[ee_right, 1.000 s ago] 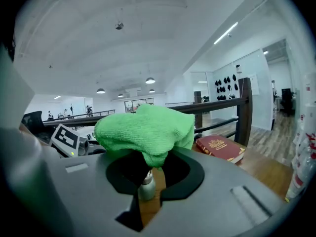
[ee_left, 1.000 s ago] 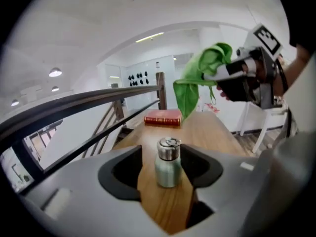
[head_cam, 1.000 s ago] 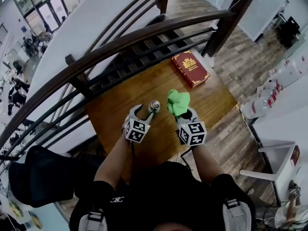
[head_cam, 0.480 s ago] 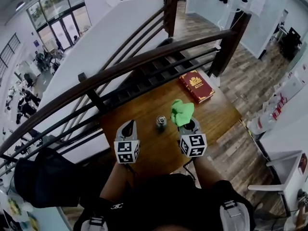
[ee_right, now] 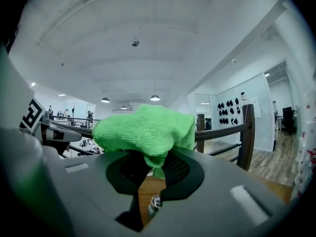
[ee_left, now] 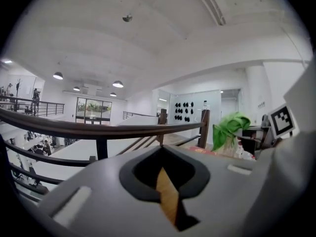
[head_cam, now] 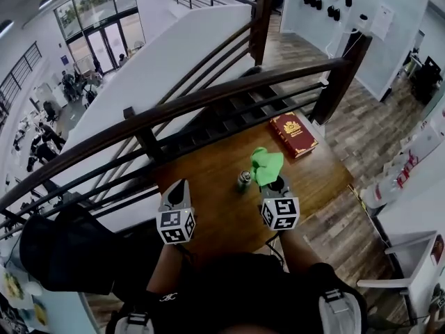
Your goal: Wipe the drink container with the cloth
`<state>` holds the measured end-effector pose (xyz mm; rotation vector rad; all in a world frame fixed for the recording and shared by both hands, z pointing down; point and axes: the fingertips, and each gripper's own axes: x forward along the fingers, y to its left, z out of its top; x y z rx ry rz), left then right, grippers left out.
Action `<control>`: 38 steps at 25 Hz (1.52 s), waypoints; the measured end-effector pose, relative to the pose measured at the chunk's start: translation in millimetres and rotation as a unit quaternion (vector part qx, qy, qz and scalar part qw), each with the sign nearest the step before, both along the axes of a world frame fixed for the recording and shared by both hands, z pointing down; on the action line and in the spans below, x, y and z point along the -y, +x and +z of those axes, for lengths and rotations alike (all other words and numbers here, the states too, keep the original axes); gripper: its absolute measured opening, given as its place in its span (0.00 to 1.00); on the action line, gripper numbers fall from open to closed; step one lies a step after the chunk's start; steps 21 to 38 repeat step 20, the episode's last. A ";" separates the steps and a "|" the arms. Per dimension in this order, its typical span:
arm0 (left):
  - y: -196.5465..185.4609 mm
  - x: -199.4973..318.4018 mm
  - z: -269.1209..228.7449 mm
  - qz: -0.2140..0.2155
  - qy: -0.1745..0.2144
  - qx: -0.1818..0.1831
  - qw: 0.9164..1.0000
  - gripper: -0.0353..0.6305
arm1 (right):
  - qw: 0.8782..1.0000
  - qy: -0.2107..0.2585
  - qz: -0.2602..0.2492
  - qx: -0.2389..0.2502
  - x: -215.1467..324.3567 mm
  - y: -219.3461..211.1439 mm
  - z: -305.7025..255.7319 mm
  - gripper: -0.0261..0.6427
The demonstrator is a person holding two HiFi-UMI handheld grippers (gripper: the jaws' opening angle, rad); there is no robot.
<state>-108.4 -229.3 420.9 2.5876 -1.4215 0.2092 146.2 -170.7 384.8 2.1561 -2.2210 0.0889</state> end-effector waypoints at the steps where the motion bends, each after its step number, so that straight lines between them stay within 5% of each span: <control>1: -0.4 -0.2 -0.5 0.000 0.001 0.002 1.000 0.13 | 1.000 0.000 0.002 -0.001 -0.9 0.0 -0.1 0.11; 38: 33.7 -5.8 -8.6 0.012 0.015 0.027 0.999 0.13 | 1.000 -0.016 0.004 -0.015 -14.8 14.7 21.0 0.11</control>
